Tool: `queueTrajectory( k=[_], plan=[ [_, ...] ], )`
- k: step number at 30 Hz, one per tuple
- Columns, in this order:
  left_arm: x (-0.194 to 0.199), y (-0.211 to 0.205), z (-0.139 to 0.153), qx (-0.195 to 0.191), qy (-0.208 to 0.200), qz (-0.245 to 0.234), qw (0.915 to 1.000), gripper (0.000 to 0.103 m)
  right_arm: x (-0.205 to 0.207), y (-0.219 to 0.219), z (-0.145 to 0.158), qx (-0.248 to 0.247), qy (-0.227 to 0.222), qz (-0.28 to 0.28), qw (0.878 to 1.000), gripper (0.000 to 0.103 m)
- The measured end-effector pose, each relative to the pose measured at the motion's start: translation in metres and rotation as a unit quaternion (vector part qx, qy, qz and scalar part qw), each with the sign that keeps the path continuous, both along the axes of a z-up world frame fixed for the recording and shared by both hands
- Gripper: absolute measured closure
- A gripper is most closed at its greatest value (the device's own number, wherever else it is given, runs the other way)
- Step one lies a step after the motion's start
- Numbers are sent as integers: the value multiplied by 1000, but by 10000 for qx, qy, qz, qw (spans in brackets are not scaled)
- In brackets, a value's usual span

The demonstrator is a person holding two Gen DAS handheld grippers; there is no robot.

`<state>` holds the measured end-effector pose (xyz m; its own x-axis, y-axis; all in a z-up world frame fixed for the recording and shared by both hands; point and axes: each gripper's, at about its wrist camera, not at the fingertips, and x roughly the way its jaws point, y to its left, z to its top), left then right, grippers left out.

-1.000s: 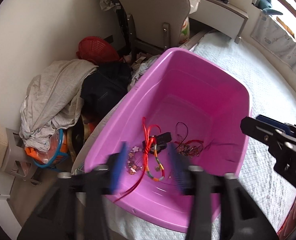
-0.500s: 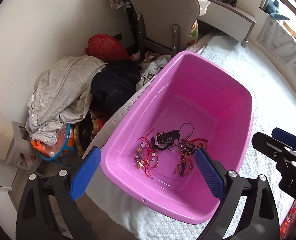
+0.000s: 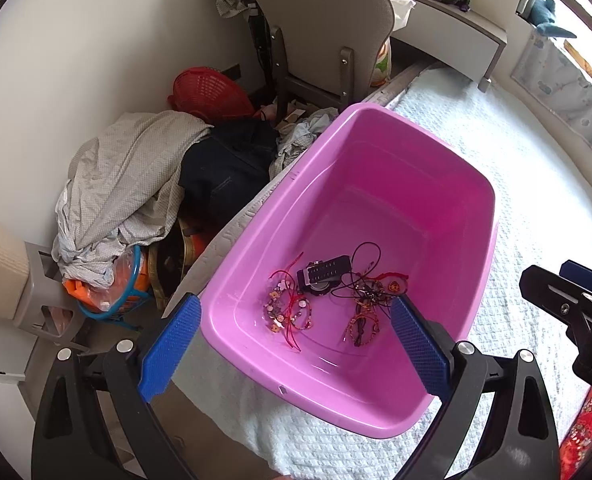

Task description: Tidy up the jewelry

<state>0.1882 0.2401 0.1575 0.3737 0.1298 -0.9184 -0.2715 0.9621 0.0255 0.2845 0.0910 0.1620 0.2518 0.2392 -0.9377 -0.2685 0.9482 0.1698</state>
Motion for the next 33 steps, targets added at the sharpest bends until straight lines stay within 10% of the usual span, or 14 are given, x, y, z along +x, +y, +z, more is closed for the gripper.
queueTrajectory(
  k=[33],
  plan=[
    [-4,-1,6,-16,38,54,10000,9,-14,1,9,-255,-39,60,9997,37]
  ],
)
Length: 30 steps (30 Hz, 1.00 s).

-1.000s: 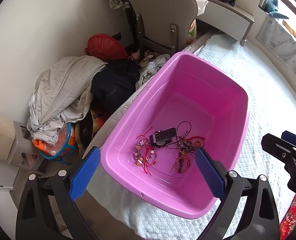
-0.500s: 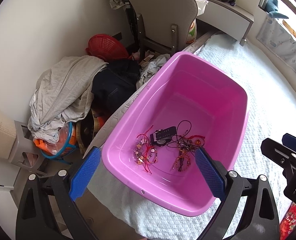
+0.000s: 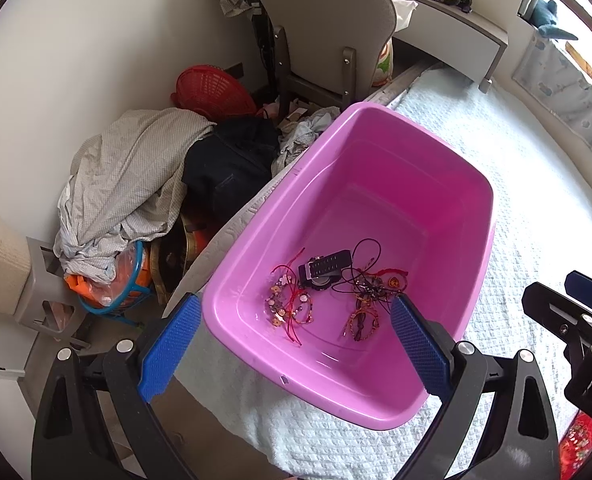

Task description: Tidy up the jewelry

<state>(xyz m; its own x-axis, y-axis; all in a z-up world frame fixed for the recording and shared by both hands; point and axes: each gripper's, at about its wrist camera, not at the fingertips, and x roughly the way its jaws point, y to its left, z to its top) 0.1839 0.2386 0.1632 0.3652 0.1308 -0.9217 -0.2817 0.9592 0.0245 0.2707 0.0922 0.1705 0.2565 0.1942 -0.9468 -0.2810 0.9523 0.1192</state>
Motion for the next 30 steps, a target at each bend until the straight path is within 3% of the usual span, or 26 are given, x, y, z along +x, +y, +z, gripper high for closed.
queueTrajectory(
  k=[30],
  plan=[
    [2,1,-1,78,20,-15,10000,9,1,2,-2,-25,30,27,10000,37]
  ],
)
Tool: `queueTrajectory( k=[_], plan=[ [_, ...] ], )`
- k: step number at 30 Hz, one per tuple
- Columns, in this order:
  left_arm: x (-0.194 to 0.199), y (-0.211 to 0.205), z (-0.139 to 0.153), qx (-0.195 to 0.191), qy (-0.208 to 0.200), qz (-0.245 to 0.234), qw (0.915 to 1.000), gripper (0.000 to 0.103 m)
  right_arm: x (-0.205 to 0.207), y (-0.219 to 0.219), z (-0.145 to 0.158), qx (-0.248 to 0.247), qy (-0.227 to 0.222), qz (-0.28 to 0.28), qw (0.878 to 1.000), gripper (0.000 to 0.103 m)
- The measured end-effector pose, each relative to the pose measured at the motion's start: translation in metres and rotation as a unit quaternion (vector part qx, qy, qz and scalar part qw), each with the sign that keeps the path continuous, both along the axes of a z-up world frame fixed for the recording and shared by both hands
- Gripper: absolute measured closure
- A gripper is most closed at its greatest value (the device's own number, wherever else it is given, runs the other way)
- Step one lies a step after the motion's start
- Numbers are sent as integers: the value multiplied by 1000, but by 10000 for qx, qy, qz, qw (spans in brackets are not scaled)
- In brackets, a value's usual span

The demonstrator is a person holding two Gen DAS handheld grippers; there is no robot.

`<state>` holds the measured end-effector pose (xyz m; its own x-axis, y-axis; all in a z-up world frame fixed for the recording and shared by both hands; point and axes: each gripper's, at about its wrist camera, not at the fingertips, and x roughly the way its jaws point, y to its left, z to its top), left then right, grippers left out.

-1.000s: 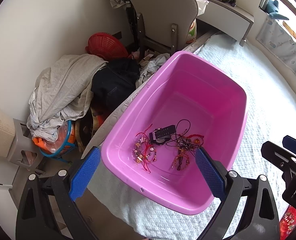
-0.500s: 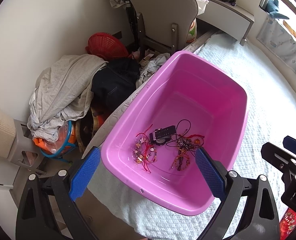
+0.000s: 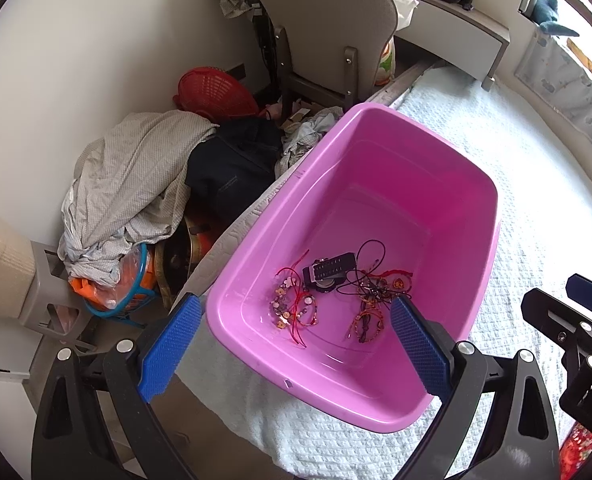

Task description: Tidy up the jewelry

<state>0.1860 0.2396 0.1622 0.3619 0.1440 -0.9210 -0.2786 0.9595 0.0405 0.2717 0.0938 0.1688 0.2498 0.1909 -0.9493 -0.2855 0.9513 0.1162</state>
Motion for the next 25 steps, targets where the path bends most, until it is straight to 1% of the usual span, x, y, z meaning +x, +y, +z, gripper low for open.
queueTrajectory(
  k=[13,25],
  plan=[
    [-3,-4,2,65,-76,-120,9999,9,-3,3,-2,4,28,23,10000,38],
    [-1,1,-1,-125,33,-44,9999,9,-4,5,-4,14,47,41,10000,37]
  ],
)
